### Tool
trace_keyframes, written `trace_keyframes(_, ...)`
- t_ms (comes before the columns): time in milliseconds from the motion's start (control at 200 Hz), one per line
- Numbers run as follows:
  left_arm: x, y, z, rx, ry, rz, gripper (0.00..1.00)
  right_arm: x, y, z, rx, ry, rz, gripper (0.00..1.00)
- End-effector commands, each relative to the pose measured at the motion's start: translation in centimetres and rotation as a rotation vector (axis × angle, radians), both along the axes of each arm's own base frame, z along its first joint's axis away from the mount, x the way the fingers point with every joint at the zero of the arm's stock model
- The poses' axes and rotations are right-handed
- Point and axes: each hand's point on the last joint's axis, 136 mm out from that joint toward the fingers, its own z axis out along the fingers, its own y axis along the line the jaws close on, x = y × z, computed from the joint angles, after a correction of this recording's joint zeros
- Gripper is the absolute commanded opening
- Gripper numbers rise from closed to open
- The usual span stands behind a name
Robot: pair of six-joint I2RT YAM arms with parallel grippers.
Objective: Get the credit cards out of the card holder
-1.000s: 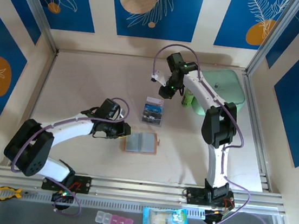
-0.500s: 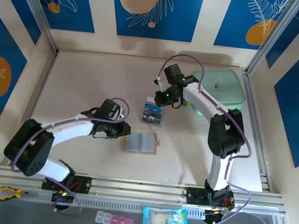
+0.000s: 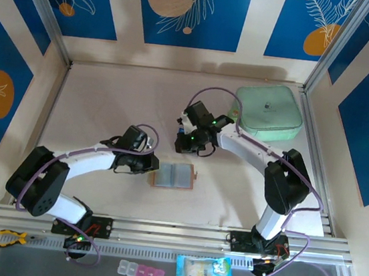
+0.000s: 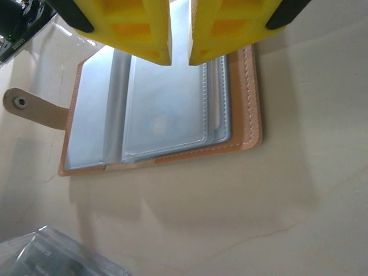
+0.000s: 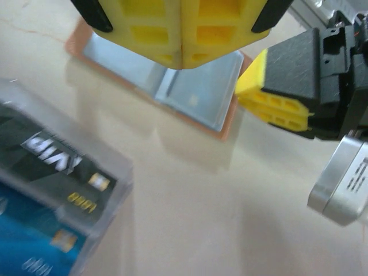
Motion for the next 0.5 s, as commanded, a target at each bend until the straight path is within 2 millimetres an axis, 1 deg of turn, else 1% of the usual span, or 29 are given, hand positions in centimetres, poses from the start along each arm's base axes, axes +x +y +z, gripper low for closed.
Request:
trace_keyframes(0, -0.5, 0.0, -0.4, -0.008, 0.006, -0.008, 0.14, -2.3, 1.3, 0.2, 0.041, 0.062, 0.004, 0.0)
trace_keyframes(115, -0.9, 0.1, -0.7, -0.014, 0.013, -0.005, 0.11, -4.1, 2.1, -1.2, 0.024, 0.118, 0.019, 0.0)
trace_keyframes(230, -1.3, 0.4, -1.4, 0.001, 0.027, -0.001, 0.09, -5.3, 2.4, -2.4, 0.002, 0.142, 0.018, 0.04)
trace_keyframes(310, -1.6, 0.6, -1.8, 0.009, 0.033, -0.002, 0.08, -5.8, 2.5, -2.9, 0.001, 0.158, 0.011, 0.07)
trace_keyframes(430, -1.9, 0.8, -2.0, 0.013, 0.04, -0.005, 0.08, -6.2, 2.4, -3.6, -0.002, 0.183, -0.012, 0.16)
trace_keyframes(495, -2.0, 0.9, -2.1, 0.02, 0.042, -0.006, 0.07, -6.4, 2.5, -3.9, 0.006, 0.197, -0.015, 0.18)
